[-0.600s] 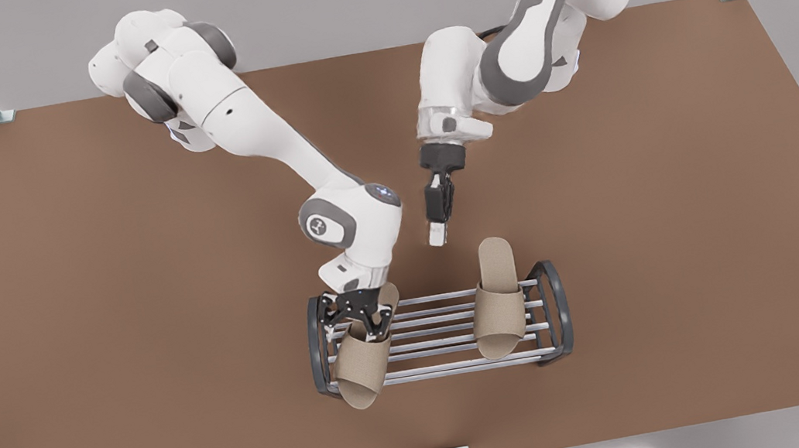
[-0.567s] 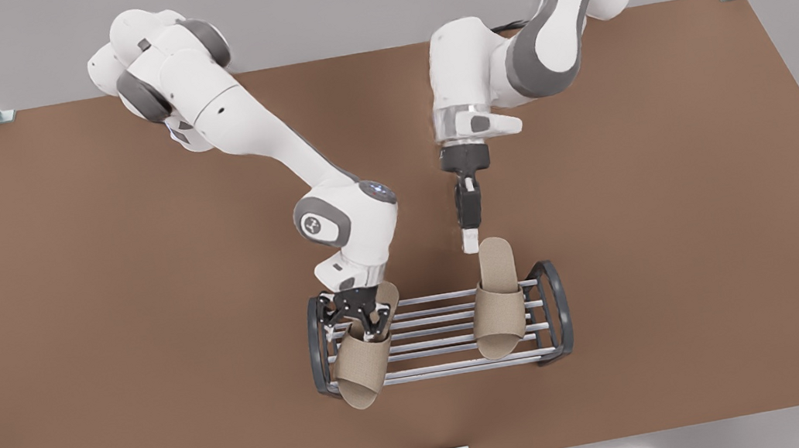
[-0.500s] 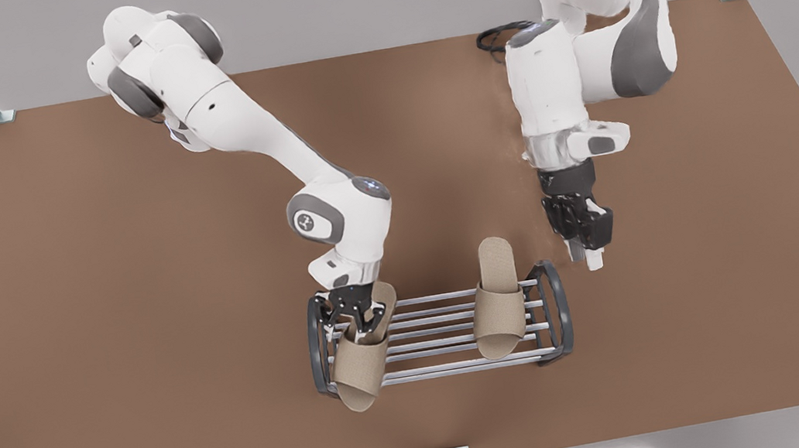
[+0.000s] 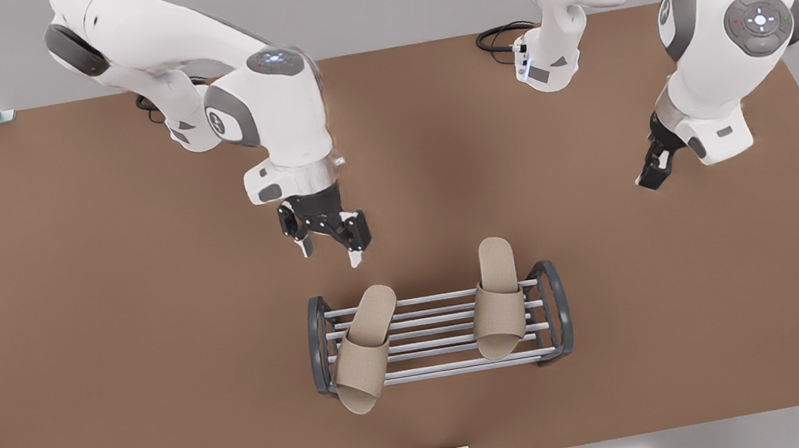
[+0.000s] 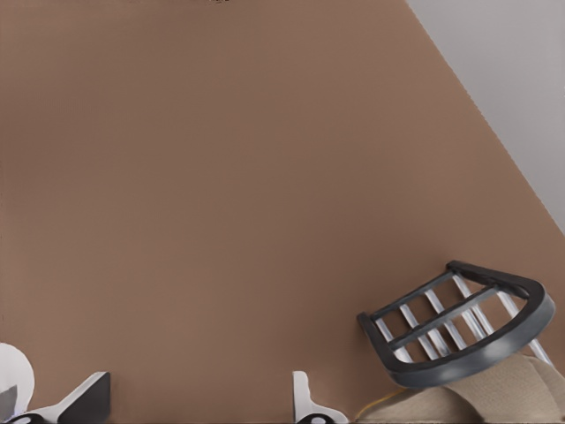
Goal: Place the right shoe on the shoe rack with the right arm, and place the left shoe on the shoe rack with the left arm
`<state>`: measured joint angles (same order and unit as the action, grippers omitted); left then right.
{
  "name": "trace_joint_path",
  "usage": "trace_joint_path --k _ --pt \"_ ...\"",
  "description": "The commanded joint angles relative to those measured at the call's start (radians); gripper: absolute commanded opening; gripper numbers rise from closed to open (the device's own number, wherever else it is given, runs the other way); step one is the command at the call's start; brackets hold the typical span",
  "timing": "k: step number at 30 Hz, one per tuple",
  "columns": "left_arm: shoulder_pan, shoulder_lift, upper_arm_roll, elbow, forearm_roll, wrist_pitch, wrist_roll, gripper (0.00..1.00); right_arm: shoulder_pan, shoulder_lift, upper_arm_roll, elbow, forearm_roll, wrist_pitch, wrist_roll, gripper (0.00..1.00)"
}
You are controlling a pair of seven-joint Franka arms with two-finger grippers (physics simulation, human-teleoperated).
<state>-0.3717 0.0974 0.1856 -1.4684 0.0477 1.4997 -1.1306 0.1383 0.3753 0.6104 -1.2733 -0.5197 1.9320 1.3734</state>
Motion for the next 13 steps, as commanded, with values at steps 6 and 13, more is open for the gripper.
trace_joint_path --k 6,13 --pt "-0.006 0.002 -0.012 -0.006 0.017 -0.082 1.063 1.0 -0.06 -0.227 -0.604 -0.135 0.481 -0.573 -1.387 1.0" --pt "0.01 0.015 -0.031 -0.009 0.008 -0.079 1.066 1.0 -0.034 -0.197 -0.603 -0.12 0.465 -0.576 -1.375 1.0"
